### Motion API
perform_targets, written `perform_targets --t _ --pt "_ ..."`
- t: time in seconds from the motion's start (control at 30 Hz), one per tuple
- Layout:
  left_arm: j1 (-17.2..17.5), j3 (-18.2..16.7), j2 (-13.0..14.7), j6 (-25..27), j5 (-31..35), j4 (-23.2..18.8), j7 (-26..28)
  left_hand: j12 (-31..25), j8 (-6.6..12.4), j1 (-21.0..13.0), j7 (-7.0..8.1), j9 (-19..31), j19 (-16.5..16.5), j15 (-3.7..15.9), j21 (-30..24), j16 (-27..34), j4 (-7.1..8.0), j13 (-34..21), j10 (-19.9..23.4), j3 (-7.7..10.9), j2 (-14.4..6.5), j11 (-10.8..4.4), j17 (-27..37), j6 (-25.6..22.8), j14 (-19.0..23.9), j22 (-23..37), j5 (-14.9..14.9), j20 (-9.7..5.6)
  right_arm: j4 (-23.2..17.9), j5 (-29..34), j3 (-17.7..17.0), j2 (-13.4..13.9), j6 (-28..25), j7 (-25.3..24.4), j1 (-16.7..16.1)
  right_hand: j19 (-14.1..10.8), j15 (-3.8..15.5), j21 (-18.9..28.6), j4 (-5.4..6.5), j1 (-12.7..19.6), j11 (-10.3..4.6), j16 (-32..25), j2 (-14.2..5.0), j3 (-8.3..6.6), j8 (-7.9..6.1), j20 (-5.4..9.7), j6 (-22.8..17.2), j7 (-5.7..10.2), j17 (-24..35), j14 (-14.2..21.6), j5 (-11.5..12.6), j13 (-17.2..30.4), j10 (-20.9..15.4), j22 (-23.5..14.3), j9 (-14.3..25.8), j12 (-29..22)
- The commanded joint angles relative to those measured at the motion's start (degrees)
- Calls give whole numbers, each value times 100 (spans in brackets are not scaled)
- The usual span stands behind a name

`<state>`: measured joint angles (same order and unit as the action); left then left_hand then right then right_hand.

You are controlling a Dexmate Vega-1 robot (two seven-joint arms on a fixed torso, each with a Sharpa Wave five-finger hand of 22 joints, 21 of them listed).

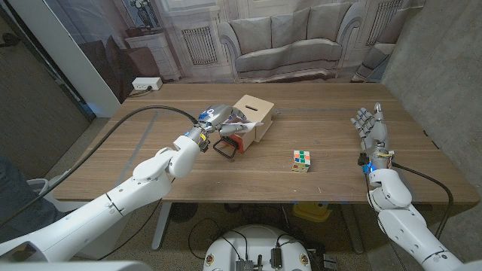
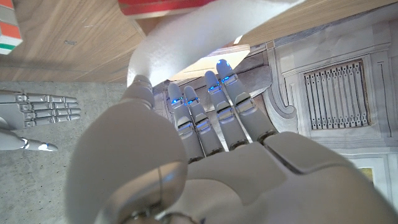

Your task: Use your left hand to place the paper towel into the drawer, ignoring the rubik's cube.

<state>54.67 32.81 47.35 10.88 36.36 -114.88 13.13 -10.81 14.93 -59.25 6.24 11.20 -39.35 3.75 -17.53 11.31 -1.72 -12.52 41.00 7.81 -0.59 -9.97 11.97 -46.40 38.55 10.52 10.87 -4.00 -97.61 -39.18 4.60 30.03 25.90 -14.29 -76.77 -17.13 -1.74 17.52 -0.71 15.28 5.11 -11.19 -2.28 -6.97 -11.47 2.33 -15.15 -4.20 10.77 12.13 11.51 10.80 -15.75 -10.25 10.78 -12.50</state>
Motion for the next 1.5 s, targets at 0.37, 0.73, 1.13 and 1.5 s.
perform_targets --t 0.37,0.73,1.13,1.5 --pt "126 -201 125 109 73 -281 -10 -35 -8 31 -5 13 -35 614 42 22 4 -5 -3 -29 7 29 17 27 -32 21 51 -41 -88 93 -31 -50 67 -60 -91 -60 12 -21 -26 8 6 13 -50 13 13 50 -52 -16 11 55 -18 9 -57 -28 19 0" --pt "200 -314 192 123 138 -406 44 -42 -19 36 -13 14 -44 609 47 29 6 -2 -2 -31 -2 33 16 27 -30 21 57 -43 -140 139 -34 -54 55 -91 -111 -68 14 -36 -32 12 4 14 -53 15 14 53 -50 -17 11 56 -19 9 -54 -29 19 2" --pt "265 -502 250 102 122 -546 109 -54 -23 43 -18 16 -63 621 49 38 7 1 18 -37 -4 15 13 4 -20 21 62 -52 -173 173 -49 -68 59 -129 -142 -75 13 -54 -37 15 13 14 -57 18 15 53 -48 -14 11 56 -20 9 -61 -30 19 0" --pt "323 -630 287 137 174 -675 147 -54 -31 48 -6 17 -69 616 56 41 8 4 14 -41 -9 -9 12 -1 -20 22 65 -50 -151 157 -34 -98 88 -97 -155 -82 13 -73 -41 16 8 17 -63 22 15 50 -49 -10 11 52 -21 9 -57 -31 19 2"
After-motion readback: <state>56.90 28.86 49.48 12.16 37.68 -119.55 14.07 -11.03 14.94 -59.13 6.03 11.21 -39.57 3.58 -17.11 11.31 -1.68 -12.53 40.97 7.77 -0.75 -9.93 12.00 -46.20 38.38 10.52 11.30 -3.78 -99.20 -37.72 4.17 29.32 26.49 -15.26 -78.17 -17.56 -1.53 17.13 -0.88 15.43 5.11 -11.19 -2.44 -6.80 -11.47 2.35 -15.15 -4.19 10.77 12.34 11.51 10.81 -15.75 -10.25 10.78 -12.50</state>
